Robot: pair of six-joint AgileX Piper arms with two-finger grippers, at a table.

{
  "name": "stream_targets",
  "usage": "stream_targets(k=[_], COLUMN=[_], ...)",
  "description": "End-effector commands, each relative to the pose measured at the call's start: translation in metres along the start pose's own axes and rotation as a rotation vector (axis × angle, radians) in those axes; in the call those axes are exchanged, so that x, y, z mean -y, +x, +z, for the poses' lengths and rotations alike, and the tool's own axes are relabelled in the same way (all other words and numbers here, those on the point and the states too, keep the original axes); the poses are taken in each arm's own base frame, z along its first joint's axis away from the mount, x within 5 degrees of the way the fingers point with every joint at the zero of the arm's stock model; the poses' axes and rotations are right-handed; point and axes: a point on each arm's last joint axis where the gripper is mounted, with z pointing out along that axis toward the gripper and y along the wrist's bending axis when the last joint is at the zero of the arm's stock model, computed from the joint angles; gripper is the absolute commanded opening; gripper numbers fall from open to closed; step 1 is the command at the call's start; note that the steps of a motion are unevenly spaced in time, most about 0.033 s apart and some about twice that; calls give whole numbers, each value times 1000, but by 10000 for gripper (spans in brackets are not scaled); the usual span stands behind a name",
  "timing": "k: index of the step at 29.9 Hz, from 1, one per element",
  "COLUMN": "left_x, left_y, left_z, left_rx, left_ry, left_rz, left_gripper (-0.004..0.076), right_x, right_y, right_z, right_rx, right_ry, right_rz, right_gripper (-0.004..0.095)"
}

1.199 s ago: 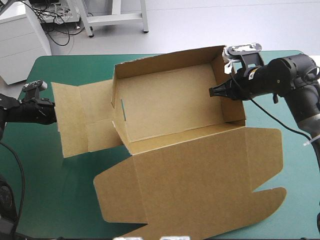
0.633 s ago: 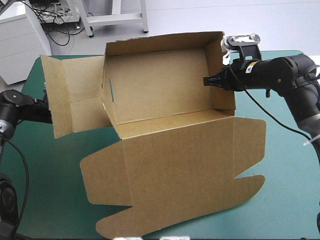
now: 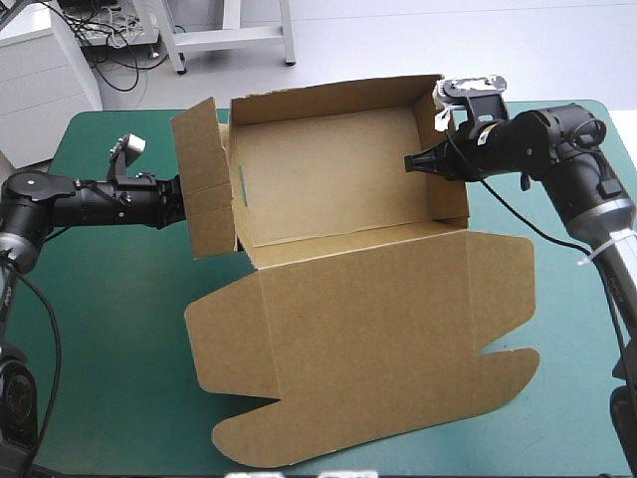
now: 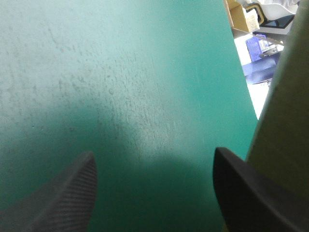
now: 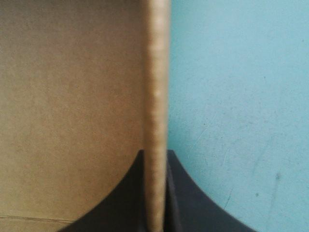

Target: Fold the box

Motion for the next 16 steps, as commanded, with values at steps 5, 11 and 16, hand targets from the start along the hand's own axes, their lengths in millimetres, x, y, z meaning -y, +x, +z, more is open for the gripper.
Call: stream_targets(k=[5,11,16], left_x=[49,68,81], left_y=[1,9,7], left_z=[-6,6,3], left_rx=[14,-35,-28], left_ry=[201,238,251], left_rz=[52,95,139], left_gripper=[480,480,480], right_x=[13,17,18], right_y=[-12,-11,-11], right_z=[-17,-12,-3], right_rx=[109,93,71], right_ry=[23,32,34], right_rz=[62,67,69], right_gripper=[-22,-23,-23])
